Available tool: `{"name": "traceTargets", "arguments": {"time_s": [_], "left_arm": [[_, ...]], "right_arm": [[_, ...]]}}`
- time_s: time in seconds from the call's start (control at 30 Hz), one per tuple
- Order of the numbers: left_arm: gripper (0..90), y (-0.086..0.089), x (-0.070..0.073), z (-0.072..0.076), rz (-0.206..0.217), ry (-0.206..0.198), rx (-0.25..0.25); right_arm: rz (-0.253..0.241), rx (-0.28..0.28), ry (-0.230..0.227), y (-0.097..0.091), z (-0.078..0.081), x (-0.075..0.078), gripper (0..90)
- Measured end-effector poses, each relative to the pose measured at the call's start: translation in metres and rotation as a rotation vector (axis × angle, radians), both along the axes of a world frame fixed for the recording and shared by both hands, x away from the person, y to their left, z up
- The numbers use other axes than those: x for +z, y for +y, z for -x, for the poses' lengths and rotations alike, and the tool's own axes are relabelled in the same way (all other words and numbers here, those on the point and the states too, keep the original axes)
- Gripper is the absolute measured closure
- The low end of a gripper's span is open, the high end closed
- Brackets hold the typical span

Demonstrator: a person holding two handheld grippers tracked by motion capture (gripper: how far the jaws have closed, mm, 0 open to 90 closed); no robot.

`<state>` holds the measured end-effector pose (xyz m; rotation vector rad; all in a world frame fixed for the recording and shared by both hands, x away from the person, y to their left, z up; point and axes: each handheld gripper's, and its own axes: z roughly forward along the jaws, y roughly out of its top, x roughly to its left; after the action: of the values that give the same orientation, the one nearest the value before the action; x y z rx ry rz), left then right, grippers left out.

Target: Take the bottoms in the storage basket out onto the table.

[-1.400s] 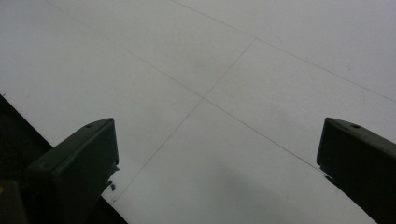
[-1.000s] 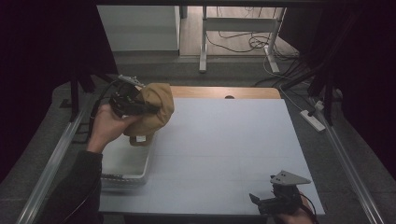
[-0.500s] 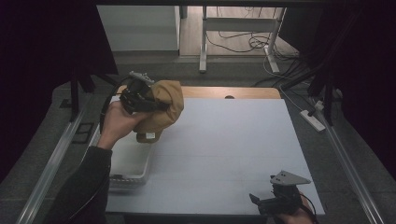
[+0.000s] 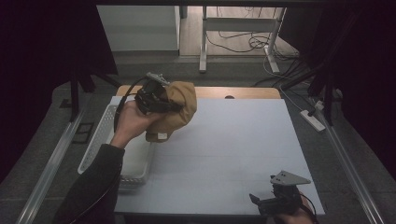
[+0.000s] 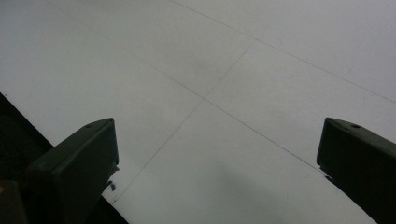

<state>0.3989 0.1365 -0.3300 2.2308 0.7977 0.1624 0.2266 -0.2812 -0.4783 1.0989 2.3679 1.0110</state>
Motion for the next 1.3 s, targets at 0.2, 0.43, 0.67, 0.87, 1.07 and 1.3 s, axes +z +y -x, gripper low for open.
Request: {"name": "traceTargets", "arguments": {"time_s": [0.2,0.43,0.67,0.87,1.07,1.3], "left_arm": [[78.5,-0.017,-0.006,-0.005,0.001,0.007,-0.024],[78.5,-0.036,-0.010,-0.009,-0.009,0.012,-0.056],[78.5,-0.052,-0.020,-0.014,-0.018,0.020,-0.069],[78.5,-0.064,-0.033,-0.019,-0.030,0.024,-0.073],[78.5,-0.075,-0.051,-0.025,-0.032,0.037,-0.084],[78.3,-0.086,-0.067,-0.029,-0.029,0.017,-0.111]], "right_arm": [[-0.001,0.000,0.001,0.000,0.000,0.000,0.0],[-0.001,0.003,0.002,0.000,0.000,0.000,0.0],[-0.001,0.005,0.002,0.000,0.000,0.000,0.0],[-0.002,0.007,0.001,0.000,0.000,0.000,0.0],[-0.002,0.009,0.001,0.000,0.000,0.000,0.0],[-0.003,0.011,0.001,0.000,0.001,0.000,0.0]]}}
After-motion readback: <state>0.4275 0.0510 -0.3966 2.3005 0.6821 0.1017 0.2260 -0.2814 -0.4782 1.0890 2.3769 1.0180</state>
